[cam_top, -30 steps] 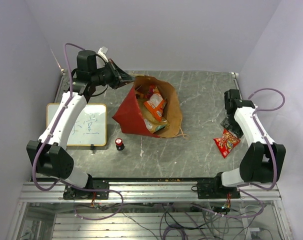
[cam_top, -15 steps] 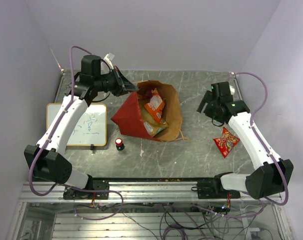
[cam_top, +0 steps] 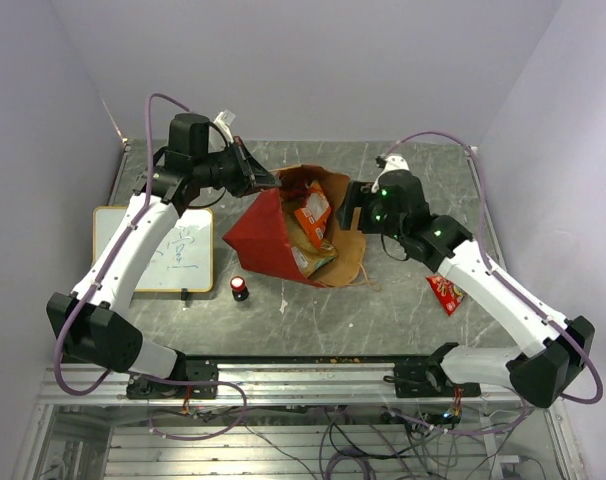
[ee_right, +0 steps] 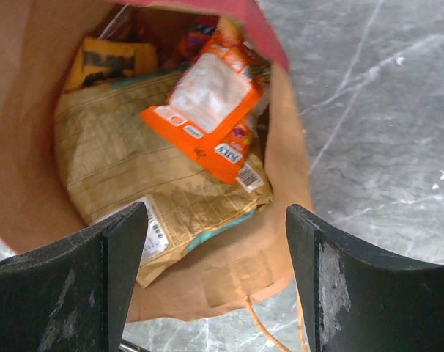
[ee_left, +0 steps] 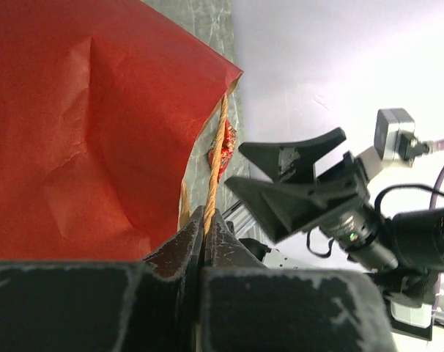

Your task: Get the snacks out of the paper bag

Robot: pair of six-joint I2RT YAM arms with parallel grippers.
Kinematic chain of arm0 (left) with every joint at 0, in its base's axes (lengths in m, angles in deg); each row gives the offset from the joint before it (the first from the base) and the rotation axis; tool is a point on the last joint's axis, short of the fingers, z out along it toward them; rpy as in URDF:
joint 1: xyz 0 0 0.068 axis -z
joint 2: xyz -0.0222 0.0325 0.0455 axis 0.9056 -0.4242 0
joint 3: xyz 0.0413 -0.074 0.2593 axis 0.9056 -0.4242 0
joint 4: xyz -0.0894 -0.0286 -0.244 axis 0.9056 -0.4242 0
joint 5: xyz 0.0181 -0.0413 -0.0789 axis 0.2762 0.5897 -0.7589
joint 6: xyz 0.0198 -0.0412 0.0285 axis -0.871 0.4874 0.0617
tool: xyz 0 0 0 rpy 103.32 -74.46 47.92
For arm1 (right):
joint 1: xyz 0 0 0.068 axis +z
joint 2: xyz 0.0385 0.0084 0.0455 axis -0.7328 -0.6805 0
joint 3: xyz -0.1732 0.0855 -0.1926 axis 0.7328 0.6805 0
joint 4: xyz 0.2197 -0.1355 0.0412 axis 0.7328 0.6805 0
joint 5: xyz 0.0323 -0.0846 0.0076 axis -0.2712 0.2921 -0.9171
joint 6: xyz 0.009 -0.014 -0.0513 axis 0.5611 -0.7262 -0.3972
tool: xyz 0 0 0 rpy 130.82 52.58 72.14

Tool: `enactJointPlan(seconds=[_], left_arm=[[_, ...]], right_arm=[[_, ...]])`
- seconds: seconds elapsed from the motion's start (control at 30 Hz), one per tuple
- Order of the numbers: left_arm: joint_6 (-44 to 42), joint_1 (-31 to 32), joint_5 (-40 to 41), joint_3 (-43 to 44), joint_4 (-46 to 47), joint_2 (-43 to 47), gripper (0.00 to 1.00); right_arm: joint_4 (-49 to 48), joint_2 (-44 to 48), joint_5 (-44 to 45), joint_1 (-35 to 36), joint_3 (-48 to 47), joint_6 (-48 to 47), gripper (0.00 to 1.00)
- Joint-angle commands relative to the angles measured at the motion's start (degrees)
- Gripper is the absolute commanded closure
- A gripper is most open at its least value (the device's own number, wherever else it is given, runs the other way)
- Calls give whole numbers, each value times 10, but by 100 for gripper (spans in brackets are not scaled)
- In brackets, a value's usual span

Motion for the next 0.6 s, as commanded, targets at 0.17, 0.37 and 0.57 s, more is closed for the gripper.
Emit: enactJointPlan(seconds=[0.17, 0.37, 0.57], left_arm=[[5, -2, -7, 17, -12, -14, 93], [-56, -2, -10, 49, -83, -49, 93], [-77, -4, 6, 71, -103, -57, 93]], right_arm=[[-29, -38, 78, 144, 4, -35, 24], [-129, -92, 162, 188, 12, -143, 21], [-287, -191, 289, 187, 5, -212, 11]])
